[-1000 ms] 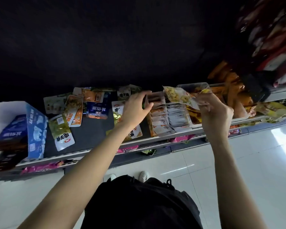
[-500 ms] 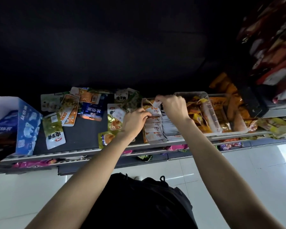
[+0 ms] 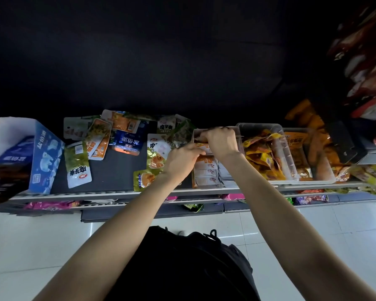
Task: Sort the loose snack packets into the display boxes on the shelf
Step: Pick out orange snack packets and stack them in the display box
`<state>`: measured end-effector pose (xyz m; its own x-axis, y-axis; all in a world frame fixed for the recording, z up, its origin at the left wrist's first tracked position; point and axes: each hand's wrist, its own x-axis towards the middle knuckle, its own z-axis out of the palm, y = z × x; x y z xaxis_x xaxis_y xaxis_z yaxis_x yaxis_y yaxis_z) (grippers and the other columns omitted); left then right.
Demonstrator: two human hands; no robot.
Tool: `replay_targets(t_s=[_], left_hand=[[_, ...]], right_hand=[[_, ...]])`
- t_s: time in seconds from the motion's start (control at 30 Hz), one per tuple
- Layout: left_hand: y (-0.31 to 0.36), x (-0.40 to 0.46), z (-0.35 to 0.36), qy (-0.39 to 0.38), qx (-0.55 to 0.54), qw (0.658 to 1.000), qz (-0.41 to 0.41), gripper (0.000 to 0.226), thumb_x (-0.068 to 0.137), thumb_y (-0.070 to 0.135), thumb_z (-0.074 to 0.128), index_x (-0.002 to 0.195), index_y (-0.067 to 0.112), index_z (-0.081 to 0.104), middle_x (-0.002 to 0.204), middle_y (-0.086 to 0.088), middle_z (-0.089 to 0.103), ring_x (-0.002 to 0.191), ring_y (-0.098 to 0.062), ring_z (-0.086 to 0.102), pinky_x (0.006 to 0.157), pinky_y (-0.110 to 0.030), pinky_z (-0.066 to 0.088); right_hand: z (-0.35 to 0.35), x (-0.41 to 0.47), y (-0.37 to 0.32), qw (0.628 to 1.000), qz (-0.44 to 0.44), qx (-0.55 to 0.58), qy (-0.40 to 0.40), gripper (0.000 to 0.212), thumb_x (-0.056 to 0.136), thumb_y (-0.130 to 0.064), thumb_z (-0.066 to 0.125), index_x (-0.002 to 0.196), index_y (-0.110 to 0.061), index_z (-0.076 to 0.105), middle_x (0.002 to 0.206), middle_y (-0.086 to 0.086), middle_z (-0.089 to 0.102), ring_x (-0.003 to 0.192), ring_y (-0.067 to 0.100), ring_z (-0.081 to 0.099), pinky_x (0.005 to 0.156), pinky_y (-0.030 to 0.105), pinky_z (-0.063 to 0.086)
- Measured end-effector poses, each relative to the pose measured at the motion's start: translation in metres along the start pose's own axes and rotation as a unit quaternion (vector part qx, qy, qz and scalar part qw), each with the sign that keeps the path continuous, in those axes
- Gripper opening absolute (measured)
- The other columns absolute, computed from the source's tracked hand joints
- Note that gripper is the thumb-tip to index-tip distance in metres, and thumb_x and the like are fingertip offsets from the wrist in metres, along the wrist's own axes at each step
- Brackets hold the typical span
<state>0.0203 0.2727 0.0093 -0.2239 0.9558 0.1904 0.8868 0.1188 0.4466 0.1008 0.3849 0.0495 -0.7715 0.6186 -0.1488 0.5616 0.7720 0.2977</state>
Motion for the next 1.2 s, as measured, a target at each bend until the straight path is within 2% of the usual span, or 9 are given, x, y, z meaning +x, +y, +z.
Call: replay_targets(t_s=[0.07,0.17,0.27,0.4,0.5,0.63,0.8,0.97,1.2], left_hand=[[0.000,0.001,0.000,0.008,-0.010,1.000,-0.001,0.020,0.091,0.010,0.057,0.102,0.017,0.072,0.100,-0.001,0.069,0.074,-0.024,0.068,0.064,-0.032,0.053],[-0.004,0.001,0.001,0.012,-0.015,1.000,0.006,0.018,0.088,0.009,0.060,0.098,0.017,0.073,0.098,0.001,0.069,0.075,-0.023,0.068,0.064,-0.035,0.056],[-0.004,-0.002,-0.001,-0.007,-0.017,1.000,0.007,0.021,0.091,0.019,0.058,0.108,0.023,0.070,0.111,0.005,0.067,0.083,-0.018,0.067,0.071,-0.034,0.055],[-0.003,-0.002,-0.002,-0.018,-0.031,0.999,-0.006,0.031,0.094,0.037,0.052,0.121,0.026,0.061,0.126,0.005,0.059,0.097,-0.013,0.064,0.080,-0.029,0.053],[-0.004,-0.003,-0.009,0.031,-0.056,0.998,-0.017,0.028,0.092,0.034,0.057,0.117,0.023,0.063,0.117,0.004,0.063,0.102,-0.012,0.061,0.079,-0.027,0.051],[-0.021,-0.030,-0.032,0.154,-0.103,0.981,-0.059,0.019,0.090,0.031,0.055,0.100,0.020,0.067,0.092,0.008,0.068,0.084,-0.006,0.061,0.068,-0.020,0.048],[-0.078,-0.105,-0.066,0.208,-0.071,0.962,-0.162,0.017,0.089,0.028,0.054,0.097,0.017,0.064,0.079,0.008,0.065,0.074,-0.006,0.056,0.066,-0.019,0.044],[-0.158,-0.168,-0.080,0.098,-0.039,0.935,-0.339,0.025,0.086,0.020,0.063,0.110,0.013,0.061,0.101,-0.005,0.067,0.094,-0.021,0.060,0.079,-0.035,0.051],[-0.229,-0.177,-0.068,-0.053,0.049,0.924,-0.376,0.046,0.089,0.030,0.056,0.132,0.015,0.046,0.128,-0.007,0.051,0.112,-0.028,0.052,0.088,-0.038,0.046]], right_hand=[[0.005,0.001,-0.005,1.000,-0.020,-0.002,-0.017,0.024,0.097,-0.030,0.043,0.109,-0.029,0.064,0.094,-0.005,0.069,0.094,0.016,0.062,0.098,0.034,0.033],[0.009,-0.005,-0.006,1.000,-0.015,0.013,0.004,0.026,0.097,-0.024,0.041,0.113,-0.025,0.061,0.092,-0.001,0.070,0.092,0.019,0.062,0.104,0.035,0.026],[0.011,-0.019,0.001,0.995,0.008,0.043,0.085,0.032,0.091,-0.011,0.050,0.120,-0.023,0.055,0.091,0.001,0.070,0.088,0.022,0.065,0.101,0.033,0.032],[0.014,-0.046,0.008,0.945,0.069,0.177,0.266,0.032,0.073,0.003,0.067,0.098,-0.017,0.070,0.077,0.003,0.072,0.072,0.023,0.068,0.080,0.033,0.045],[0.004,-0.070,0.001,0.897,0.099,0.271,0.335,0.030,0.080,0.003,0.059,0.103,-0.014,0.069,0.081,0.003,0.072,0.076,0.022,0.067,0.080,0.032,0.045],[-0.017,-0.092,-0.034,0.870,0.058,0.339,0.353,0.028,0.085,0.000,0.055,0.105,-0.012,0.069,0.077,0.001,0.070,0.069,0.017,0.064,0.069,0.028,0.047],[-0.024,-0.081,-0.103,0.862,-0.096,0.391,0.309,0.028,0.081,0.002,0.056,0.103,-0.010,0.070,0.078,0.003,0.070,0.062,0.017,0.064,0.053,0.024,0.050],[-0.006,-0.045,-0.171,0.901,-0.162,0.378,0.137,0.031,0.085,-0.010,0.051,0.109,-0.018,0.068,0.091,0.001,0.072,0.074,0.023,0.069,0.056,0.037,0.057],[0.013,0.046,-0.255,0.936,-0.232,0.262,0.033,0.039,0.093,-0.009,0.046,0.131,-0.017,0.054,0.137,0.002,0.051,0.127,0.021,0.046,0.093,0.040,0.049]])
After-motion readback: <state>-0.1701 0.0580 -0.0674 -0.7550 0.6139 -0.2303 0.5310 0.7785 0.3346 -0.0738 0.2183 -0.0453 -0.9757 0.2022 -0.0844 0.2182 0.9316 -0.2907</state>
